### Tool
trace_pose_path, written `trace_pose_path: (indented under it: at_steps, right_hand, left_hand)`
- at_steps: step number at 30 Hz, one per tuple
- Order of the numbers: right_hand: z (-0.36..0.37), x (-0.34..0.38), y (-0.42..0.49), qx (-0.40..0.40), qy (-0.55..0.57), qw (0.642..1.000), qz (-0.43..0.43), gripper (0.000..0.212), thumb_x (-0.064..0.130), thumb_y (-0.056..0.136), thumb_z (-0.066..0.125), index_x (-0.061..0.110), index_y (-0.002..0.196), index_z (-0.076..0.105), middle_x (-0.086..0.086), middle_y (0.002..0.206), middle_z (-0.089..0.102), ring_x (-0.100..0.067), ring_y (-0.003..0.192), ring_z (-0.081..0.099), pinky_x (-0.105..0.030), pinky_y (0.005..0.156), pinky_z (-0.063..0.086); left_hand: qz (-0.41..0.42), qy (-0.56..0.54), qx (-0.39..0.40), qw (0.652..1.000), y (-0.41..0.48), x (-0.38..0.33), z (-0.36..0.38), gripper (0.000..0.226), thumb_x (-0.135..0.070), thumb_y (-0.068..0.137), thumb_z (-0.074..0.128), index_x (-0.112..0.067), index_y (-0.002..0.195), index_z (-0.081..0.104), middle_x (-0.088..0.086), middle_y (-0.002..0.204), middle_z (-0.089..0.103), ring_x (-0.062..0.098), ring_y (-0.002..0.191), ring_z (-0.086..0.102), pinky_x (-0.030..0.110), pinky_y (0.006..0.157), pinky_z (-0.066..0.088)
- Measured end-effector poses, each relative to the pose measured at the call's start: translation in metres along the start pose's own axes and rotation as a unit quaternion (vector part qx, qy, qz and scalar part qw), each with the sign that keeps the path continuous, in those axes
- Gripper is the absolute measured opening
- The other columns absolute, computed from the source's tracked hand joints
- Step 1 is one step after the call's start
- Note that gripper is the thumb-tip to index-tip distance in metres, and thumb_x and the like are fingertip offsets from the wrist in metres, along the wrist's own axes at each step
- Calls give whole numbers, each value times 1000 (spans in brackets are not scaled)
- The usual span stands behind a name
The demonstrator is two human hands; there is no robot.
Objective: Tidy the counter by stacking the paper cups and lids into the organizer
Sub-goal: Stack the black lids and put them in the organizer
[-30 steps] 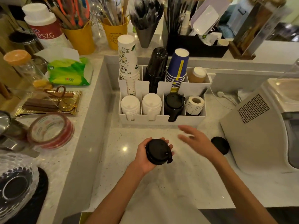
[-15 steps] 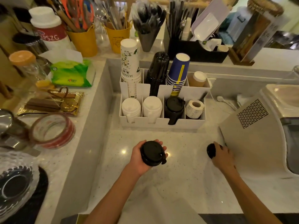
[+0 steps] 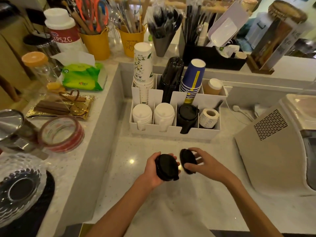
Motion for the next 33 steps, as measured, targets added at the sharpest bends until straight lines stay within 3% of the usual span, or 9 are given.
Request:
trace_pose_path:
  at_steps: [3,7,13,18,22,26,33]
  right_hand:
    - [29,33,-5,9,-80,994,-73,72,56,72,72,48,134,36,11,126,43,-12,111,51,-23,87,49]
    - [44,48,-2,-9,-169,981,-95,75,61,70,69,50,134,32,8,130,42,-11,110,44,-23,88,47]
    - [46,59,0,-23,-190,975,-116,77,57,71,72,47,136,32,5,129,39,-15,114,39,-30,93,50]
    - [45,68,-1,22,-189,973,-132,76,43,74,77,46,136,34,5,133,33,-16,117,35,-22,80,53]
    - [44,69,-2,54,-192,969,-143,75,35,77,77,46,137,34,6,135,33,-17,121,33,-31,99,47]
    - [44,68,-3,54,-191,969,-147,75,33,77,76,47,137,33,6,136,32,-17,122,33,-32,101,46]
    - [46,65,-3,-8,-183,976,-117,72,55,78,68,41,139,33,5,128,42,-17,114,45,-33,89,56]
  left_hand:
    - [1,63,-22,998,-1,6,3,52,-51,88,44,-12,92,79,18,92,76,34,78,74,46,71,60]
    - [7,76,-34,996,0,6,1,51,-51,89,44,-18,81,81,12,83,78,28,71,75,41,62,60]
    - [32,64,-34,997,4,0,-8,44,-52,83,51,-18,88,80,11,88,78,27,75,76,41,69,60]
    - [33,69,-3,997,3,-5,-8,39,-48,82,55,-19,93,78,11,90,78,28,79,75,44,72,59]
    - [29,76,18,997,1,-7,-6,38,-45,80,59,-17,97,77,12,92,76,28,82,74,43,77,58]
    - [21,73,17,997,2,-6,-6,38,-44,82,57,-15,96,77,13,91,76,30,81,74,44,75,58]
    - [23,48,15,998,2,-6,-7,42,-50,76,60,-15,91,79,13,88,78,30,79,75,44,71,59]
Point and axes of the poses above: each hand's wrist, its own y-axis towards the middle knuckle, its own z-axis out of the palm, x = y × z, the point moved 5 cm from there along y, towards the middle knuckle
